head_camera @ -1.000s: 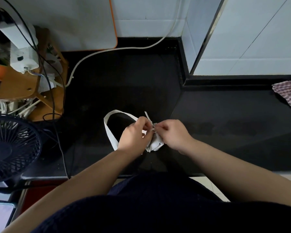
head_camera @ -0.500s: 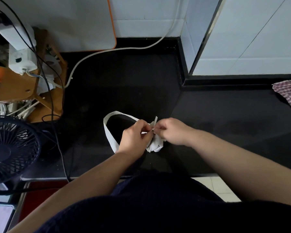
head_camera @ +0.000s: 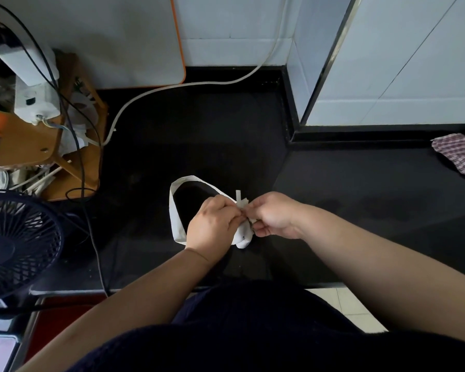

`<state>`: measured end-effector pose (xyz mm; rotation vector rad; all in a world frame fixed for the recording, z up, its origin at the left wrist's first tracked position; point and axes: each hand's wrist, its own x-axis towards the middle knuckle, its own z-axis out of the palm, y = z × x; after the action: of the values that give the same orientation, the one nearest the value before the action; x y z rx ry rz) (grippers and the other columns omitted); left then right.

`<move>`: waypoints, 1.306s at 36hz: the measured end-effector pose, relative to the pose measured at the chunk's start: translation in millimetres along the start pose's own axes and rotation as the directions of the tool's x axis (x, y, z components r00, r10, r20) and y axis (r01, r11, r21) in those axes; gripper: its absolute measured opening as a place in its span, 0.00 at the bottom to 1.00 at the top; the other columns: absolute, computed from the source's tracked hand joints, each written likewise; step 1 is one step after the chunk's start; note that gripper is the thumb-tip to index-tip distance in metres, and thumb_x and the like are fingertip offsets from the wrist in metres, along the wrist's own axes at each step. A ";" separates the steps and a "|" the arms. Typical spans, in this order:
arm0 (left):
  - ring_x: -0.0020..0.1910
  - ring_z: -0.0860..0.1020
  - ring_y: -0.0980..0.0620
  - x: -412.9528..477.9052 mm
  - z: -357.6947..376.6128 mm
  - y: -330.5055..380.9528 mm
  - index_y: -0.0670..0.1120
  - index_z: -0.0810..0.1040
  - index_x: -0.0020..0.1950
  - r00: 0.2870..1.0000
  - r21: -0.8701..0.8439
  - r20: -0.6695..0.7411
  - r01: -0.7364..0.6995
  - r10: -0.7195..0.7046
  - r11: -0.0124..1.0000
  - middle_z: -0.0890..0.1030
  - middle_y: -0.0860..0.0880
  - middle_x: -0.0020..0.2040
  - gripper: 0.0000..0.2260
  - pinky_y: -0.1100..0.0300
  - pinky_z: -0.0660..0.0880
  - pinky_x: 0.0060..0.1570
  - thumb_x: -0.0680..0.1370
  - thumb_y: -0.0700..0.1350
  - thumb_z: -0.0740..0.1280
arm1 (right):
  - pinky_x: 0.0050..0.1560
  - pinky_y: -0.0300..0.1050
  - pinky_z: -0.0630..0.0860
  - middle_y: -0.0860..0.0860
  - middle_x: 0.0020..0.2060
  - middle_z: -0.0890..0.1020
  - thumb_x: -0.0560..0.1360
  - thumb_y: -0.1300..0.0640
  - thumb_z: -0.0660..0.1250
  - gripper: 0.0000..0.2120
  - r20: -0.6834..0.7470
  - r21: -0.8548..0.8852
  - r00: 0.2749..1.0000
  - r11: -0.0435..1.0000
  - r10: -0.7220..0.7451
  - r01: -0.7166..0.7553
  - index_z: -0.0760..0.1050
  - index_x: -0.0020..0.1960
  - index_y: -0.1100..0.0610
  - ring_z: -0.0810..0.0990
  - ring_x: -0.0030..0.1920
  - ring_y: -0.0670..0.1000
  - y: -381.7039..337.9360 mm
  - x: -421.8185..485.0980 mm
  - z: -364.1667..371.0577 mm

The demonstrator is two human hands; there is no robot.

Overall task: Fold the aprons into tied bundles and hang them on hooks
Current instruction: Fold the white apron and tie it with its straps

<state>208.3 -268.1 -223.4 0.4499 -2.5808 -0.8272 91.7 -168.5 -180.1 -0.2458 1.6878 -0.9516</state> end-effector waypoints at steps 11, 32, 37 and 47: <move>0.48 0.69 0.58 13.4 -23.1 -11.8 0.52 0.74 0.44 0.876 -0.026 0.413 0.283 -0.248 0.959 0.64 0.60 0.49 0.04 0.65 0.69 0.47 0.79 0.49 0.65 | 0.53 0.46 0.74 0.54 0.51 0.80 0.80 0.58 0.59 0.11 -0.027 -0.842 0.881 0.486 -0.472 0.235 0.78 0.56 0.59 0.78 0.52 0.53 23.2 2.1 -16.6; 0.70 0.64 0.46 15.7 -24.2 -3.7 0.54 0.51 0.76 0.736 0.129 0.647 0.153 -0.200 0.980 0.52 0.51 0.76 0.44 0.51 0.72 0.63 0.69 0.55 0.74 | 0.41 0.38 0.69 0.48 0.43 0.75 0.81 0.53 0.57 0.07 -0.040 -0.603 0.953 0.768 -0.300 0.217 0.73 0.49 0.53 0.73 0.44 0.47 -1.6 -7.0 3.6; 0.67 0.68 0.49 21.6 -28.3 -4.1 0.53 0.60 0.74 0.799 0.066 0.548 0.253 -0.247 0.965 0.65 0.49 0.70 0.35 0.54 0.72 0.61 0.71 0.51 0.72 | 0.43 0.35 0.68 0.44 0.46 0.76 0.79 0.53 0.60 0.05 -0.187 -0.384 0.940 0.902 -0.287 0.199 0.74 0.53 0.49 0.73 0.49 0.44 2.1 -18.2 1.2; 0.51 0.80 0.58 76.4 -64.1 44.2 0.54 0.72 0.62 0.867 -0.561 0.460 0.450 -0.191 0.695 0.80 0.55 0.51 0.23 0.62 0.77 0.50 0.71 0.41 0.75 | 0.58 0.50 0.76 0.52 0.53 0.79 0.67 0.63 0.71 0.26 -0.371 -0.234 0.908 0.966 -0.193 0.109 0.69 0.63 0.54 0.78 0.54 0.52 -10.8 -62.2 -19.9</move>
<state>163.0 -296.2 -128.3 0.5795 -2.2989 -2.0356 92.7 -129.0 -127.0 -0.3484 2.1698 -0.9841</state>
